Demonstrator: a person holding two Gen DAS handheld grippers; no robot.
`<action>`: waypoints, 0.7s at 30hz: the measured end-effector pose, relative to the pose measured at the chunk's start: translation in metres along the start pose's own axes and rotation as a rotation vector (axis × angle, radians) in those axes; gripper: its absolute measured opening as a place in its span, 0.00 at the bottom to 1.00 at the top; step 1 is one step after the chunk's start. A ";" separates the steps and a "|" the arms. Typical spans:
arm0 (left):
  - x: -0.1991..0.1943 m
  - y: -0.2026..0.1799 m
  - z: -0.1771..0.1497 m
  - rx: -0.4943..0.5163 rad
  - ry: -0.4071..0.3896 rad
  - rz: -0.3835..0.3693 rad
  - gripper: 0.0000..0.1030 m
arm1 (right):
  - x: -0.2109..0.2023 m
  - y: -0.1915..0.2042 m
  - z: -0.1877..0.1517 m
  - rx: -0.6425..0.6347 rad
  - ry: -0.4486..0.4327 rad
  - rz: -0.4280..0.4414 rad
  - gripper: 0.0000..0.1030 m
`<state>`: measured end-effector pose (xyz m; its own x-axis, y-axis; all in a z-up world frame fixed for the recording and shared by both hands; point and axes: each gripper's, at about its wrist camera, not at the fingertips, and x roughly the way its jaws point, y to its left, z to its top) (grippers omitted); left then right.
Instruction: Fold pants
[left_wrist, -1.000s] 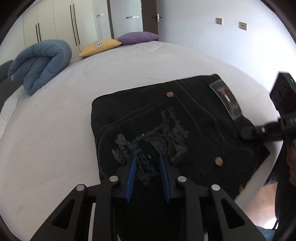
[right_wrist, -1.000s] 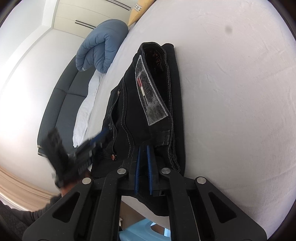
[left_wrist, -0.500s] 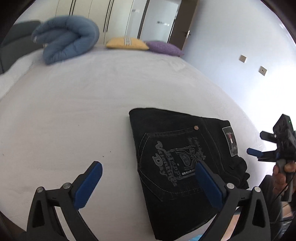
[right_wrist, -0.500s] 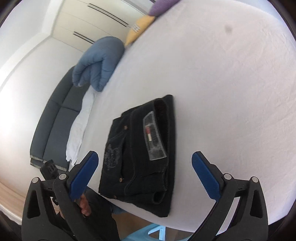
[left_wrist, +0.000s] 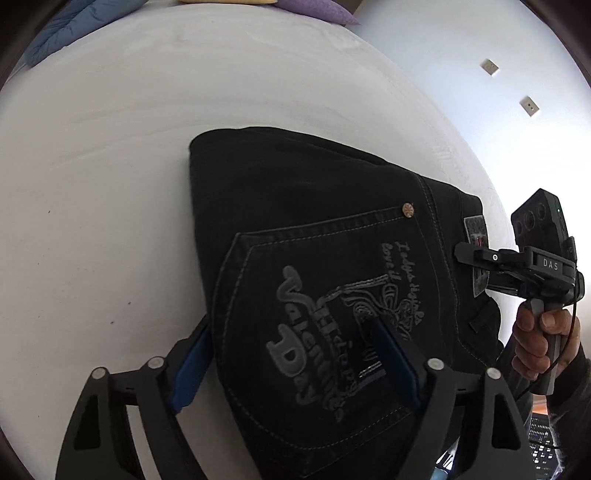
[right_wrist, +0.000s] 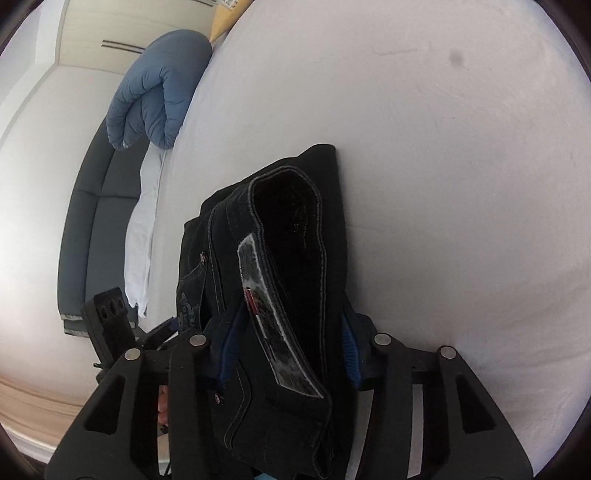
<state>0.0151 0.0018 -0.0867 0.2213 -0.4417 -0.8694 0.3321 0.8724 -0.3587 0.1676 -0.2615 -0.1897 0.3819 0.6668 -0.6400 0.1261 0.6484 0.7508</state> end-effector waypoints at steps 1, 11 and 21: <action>0.001 -0.002 0.003 -0.003 -0.001 0.000 0.67 | 0.004 0.004 0.000 -0.002 -0.001 -0.006 0.34; -0.017 -0.019 0.005 -0.044 -0.086 0.030 0.18 | -0.013 0.069 -0.018 -0.255 -0.100 -0.157 0.13; -0.078 -0.045 0.079 -0.003 -0.279 0.005 0.18 | -0.063 0.124 0.054 -0.341 -0.209 -0.078 0.13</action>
<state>0.0549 -0.0200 0.0241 0.4669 -0.4777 -0.7442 0.3280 0.8751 -0.3559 0.2082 -0.2430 -0.0475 0.5656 0.5446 -0.6193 -0.1357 0.8022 0.5814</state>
